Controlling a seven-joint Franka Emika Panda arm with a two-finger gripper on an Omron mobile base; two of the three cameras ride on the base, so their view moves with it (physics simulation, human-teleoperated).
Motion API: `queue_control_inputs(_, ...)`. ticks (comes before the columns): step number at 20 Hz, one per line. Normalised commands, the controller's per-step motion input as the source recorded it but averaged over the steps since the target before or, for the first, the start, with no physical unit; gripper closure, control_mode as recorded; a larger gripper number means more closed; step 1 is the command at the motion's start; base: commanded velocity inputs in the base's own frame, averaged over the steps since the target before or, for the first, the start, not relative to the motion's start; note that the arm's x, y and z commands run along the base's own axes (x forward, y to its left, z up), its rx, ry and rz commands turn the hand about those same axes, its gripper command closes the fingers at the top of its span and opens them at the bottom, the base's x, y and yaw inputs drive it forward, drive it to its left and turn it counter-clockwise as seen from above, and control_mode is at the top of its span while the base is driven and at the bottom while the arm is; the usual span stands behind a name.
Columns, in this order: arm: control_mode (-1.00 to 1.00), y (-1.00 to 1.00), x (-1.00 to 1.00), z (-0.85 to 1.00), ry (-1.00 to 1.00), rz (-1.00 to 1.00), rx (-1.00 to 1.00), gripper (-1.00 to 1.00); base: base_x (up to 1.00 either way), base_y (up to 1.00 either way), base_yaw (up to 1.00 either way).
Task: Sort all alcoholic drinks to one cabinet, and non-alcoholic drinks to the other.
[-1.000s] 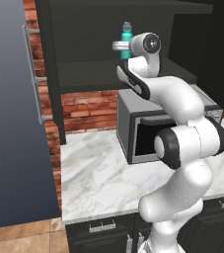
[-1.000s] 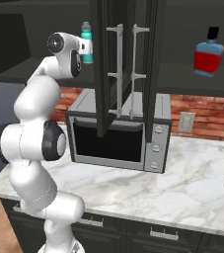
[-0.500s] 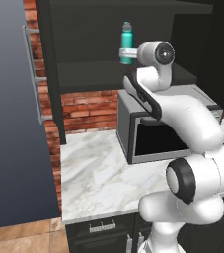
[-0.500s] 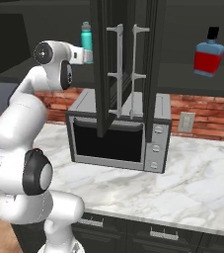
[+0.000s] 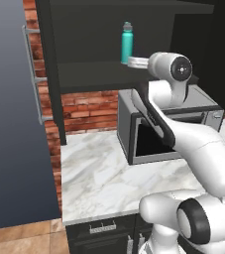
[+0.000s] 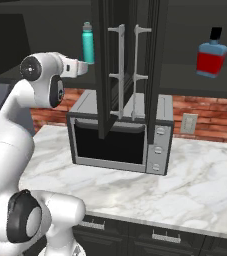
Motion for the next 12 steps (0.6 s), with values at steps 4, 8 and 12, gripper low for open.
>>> queue_control_inputs(4,-1.00,0.00,-0.66,0.02,0.05,0.03,0.00,-1.00,0.00,0.00,0.00)
queue_control_inputs(8,-1.00,0.00,-0.61,0.06,0.08,0.03,0.00,-1.00,0.00,0.00,0.00)
queue_control_inputs(12,-1.00,0.00,-0.43,0.00,0.05,0.02,0.00,-1.00,0.00,0.00,0.00)
